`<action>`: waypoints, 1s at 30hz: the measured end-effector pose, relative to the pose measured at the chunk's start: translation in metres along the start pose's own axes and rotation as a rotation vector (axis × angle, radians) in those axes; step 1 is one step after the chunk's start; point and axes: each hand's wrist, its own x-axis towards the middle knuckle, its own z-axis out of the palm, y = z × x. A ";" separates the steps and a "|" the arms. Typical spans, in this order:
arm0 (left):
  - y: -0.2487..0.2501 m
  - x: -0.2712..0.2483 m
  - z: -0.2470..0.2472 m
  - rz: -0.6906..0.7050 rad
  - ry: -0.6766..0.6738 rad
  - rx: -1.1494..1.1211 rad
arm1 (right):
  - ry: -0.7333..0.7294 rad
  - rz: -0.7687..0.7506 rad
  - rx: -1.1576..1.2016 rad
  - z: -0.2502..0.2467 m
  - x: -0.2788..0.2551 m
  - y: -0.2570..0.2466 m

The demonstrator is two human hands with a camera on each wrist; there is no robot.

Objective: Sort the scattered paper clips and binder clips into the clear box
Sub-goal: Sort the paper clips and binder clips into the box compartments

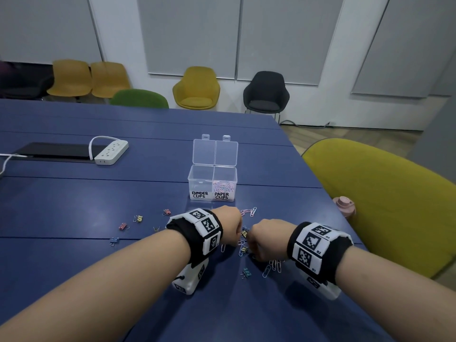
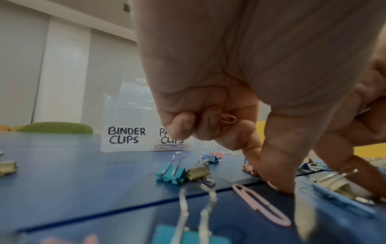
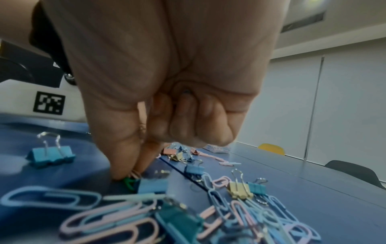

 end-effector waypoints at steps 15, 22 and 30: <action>-0.010 -0.024 -0.017 -0.378 -0.027 -1.261 | 0.034 0.027 -0.103 -0.002 0.005 -0.013; -0.029 -0.035 -0.017 -0.294 0.026 -1.800 | 0.174 0.213 0.801 -0.013 0.002 0.016; -0.036 -0.035 -0.009 -0.331 0.046 -1.451 | 0.341 0.214 2.159 0.016 -0.030 0.044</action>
